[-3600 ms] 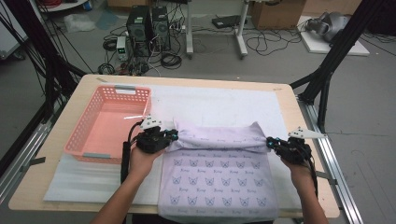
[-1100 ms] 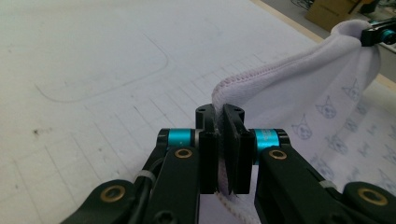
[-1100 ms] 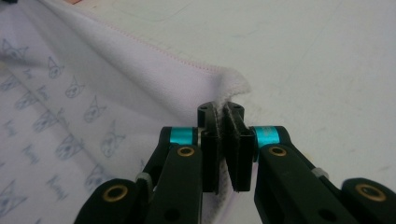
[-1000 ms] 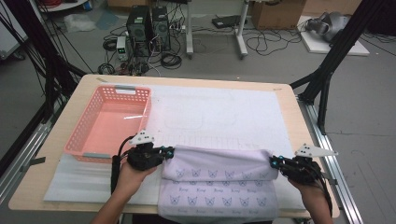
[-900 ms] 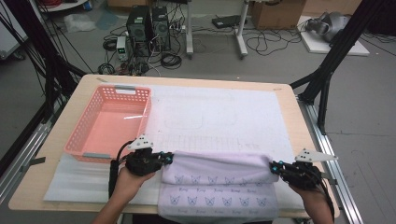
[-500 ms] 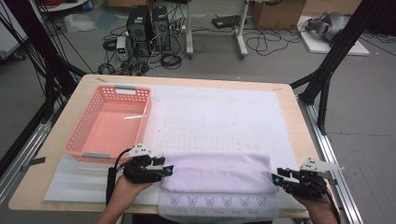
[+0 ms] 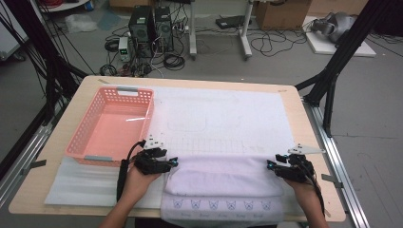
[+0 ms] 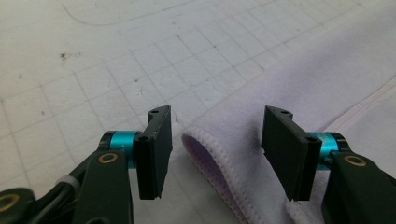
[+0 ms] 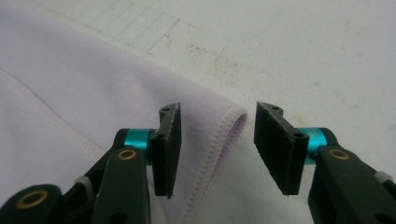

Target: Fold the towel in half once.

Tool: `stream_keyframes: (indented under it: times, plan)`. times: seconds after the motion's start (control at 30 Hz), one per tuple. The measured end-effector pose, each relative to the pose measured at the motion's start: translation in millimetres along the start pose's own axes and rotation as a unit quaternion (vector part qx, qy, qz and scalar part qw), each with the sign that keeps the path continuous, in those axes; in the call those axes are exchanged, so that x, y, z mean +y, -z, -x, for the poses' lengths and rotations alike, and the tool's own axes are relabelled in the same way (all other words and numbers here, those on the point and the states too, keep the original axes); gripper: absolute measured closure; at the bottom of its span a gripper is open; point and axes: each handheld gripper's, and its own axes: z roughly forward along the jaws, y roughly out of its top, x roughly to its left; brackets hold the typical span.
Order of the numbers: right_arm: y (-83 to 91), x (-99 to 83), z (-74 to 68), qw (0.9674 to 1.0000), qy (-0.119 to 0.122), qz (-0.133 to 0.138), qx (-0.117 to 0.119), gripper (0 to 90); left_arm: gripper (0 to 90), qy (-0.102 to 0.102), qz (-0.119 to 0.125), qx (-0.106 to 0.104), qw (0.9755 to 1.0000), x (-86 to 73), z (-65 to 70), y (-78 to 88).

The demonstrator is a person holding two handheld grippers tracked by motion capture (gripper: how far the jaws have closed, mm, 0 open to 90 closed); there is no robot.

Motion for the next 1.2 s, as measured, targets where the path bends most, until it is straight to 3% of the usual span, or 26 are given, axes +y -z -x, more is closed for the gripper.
stream_keyframes:
  times: [0.07,0.17,0.23,0.27,0.3,0.33,0.4,0.6,0.8,1.03,1.2]
  plan:
    - [-7.7,-1.0,-1.5,0.9996,0.017,-0.02,-0.007,49.1,46.7,-0.012,0.003,0.008,0.9999,-3.5,1.5,-2.2]
    - [-8.0,-6.4,-0.3,0.9999,0.01,-0.001,-0.003,51.1,60.1,-0.016,0.011,0.01,0.9998,-6.2,-1.7,-0.2]
    - [-7.2,-9.0,0.1,0.9999,0.012,0.009,0.001,59.6,76.3,-0.001,0.011,-0.021,0.9997,-6.4,-5.2,0.5]
    - [-6.5,-9.0,0.4,0.9998,0.01,0.007,0.013,71.3,82.3,-0.002,0.012,-0.018,0.9998,-6.6,-4.2,0.0]
    - [-6.6,-8.8,1.1,0.9995,0.005,0.007,0.029,80.5,82.9,-0.008,0.013,-0.014,0.9998,-6.2,-2.9,-0.3]
    - [-6.9,-8.7,0.6,0.9992,-0.003,0.006,0.04,83.4,83.9,-0.008,0.016,-0.013,0.9998,-4.9,-2.0,-0.7]
    - [-6.8,-6.5,0.0,0.9993,0.005,0.003,0.038,85.7,84.7,-0.005,0.028,-0.004,0.9996,-0.3,-0.6,-0.6]
    - [-5.7,4.6,4.3,0.9992,0.02,0.031,0.016,86.4,85.1,-0.01,0.059,0.024,0.9979,27.6,2.4,-2.4]
    - [-8.9,22.2,16.9,0.9984,0.012,0.054,-0.006,86.3,85.1,-0.002,0.081,0.045,0.9957,57.5,-6.4,-9.5]
    - [-19.7,50.1,35.3,0.9973,-0.005,0.067,-0.028,86.2,85.0,0.033,0.105,0.066,0.9917,87.4,-21.1,-26.9]
    - [-32.7,68.3,47.1,0.9967,-0.007,0.069,-0.044,86.1,85.1,0.044,0.107,0.078,0.9901,105.8,-32.5,-38.5]
